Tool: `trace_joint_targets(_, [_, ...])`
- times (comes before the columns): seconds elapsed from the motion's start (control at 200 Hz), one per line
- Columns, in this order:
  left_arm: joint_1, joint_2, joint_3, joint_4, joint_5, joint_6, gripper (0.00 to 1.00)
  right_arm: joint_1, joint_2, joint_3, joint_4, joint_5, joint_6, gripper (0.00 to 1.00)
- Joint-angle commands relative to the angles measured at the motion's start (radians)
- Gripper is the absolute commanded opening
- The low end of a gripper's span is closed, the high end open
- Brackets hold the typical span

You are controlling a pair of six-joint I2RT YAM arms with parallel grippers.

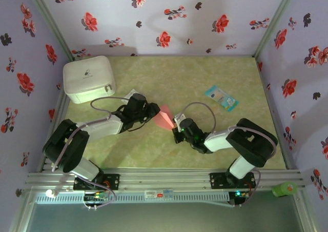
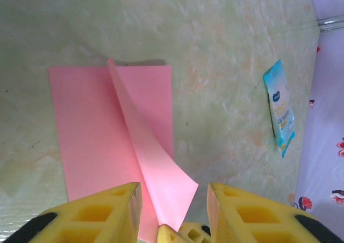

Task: Fold a paper plane with a square sheet of paper (pick it up from the middle)
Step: Fourth fold the wing at the center of the table.

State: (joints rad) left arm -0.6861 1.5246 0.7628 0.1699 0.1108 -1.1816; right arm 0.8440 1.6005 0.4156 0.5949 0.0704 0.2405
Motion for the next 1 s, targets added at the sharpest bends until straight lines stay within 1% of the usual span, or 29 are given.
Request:
trace_joint_targets(0.0, [0.008,-0.028,-0.011,-0.026,-0.028,0.027,0.37,-0.036,0.024,0.018,-0.005,-0.127,0.094,0.04])
trace_joint_targets(0.135, [0.007,-0.024,-0.009,-0.024,-0.023,0.027,0.37,-0.072,0.039,0.038,-0.022,-0.225,0.142,0.04])
trace_joint_targets(0.49, [0.008,-0.018,-0.017,-0.011,-0.007,0.023,0.37,-0.097,0.056,0.063,-0.064,-0.287,0.199,0.05])
trace_joint_targets(0.59, [0.008,-0.015,-0.021,-0.003,0.0,0.027,0.36,-0.115,0.059,0.085,-0.098,-0.339,0.23,0.05])
trace_joint_targets(0.755, [0.007,-0.008,-0.028,0.024,0.021,0.034,0.3,-0.135,0.074,0.144,-0.193,-0.439,0.263,0.05])
trace_joint_targets(0.88, [0.008,0.007,-0.022,0.037,0.043,0.051,0.21,-0.144,0.094,0.188,-0.265,-0.487,0.288,0.05])
trace_joint_targets(0.995, [0.009,0.026,-0.015,0.041,0.055,0.06,0.16,-0.165,0.116,0.2,-0.266,-0.527,0.337,0.05])
